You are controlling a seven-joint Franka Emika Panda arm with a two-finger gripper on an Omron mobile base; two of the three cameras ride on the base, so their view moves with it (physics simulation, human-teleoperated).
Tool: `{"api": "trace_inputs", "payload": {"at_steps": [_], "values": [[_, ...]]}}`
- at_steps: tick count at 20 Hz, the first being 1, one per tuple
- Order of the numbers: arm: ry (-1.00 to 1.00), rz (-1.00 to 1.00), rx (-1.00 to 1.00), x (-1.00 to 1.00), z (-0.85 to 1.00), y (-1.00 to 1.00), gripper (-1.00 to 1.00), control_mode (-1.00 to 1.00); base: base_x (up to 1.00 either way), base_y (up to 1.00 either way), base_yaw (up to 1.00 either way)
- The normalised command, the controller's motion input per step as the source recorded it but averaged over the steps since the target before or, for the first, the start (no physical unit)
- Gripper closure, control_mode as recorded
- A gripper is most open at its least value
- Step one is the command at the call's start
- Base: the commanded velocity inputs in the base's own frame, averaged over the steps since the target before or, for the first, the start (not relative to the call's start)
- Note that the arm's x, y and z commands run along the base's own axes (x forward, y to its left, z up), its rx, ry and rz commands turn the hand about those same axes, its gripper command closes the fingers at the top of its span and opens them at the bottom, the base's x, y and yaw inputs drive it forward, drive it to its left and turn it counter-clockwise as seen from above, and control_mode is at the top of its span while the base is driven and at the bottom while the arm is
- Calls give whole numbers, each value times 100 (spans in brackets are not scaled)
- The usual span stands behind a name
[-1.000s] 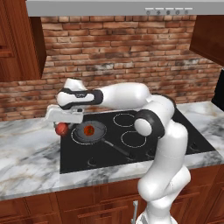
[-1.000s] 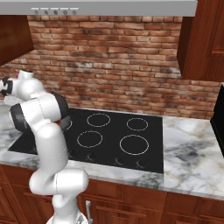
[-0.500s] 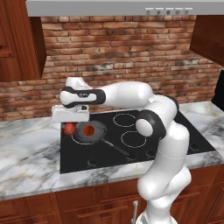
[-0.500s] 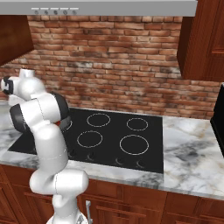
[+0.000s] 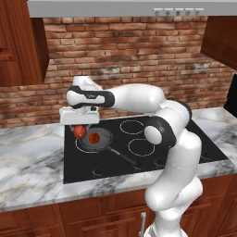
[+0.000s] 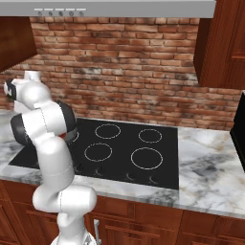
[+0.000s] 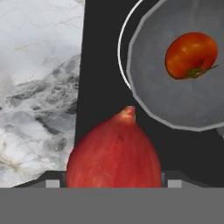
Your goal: Place the pan on the front left burner on the stove. Then place the tomato and the onion in the pan and turn on the front left burner.
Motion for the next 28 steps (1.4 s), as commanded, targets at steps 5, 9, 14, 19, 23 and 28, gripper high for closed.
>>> {"api": "trace_inputs", "payload": {"at_steps": [5, 9, 14, 19, 23, 28], "values": [[0, 0, 0, 16, -1, -53, 100, -100, 0, 0, 0], [0, 0, 0, 23, -1, -47, 100, -100, 0, 0, 0], [0, 0, 0, 32, -5, -28, 100, -100, 0, 0, 0], [0, 0, 0, 35, -10, 0, 100, -100, 0, 0, 0], [0, 0, 0, 36, -10, 0, 100, -100, 0, 0, 0], [0, 0, 0, 14, -10, 0, 100, -100, 0, 0, 0]]}}
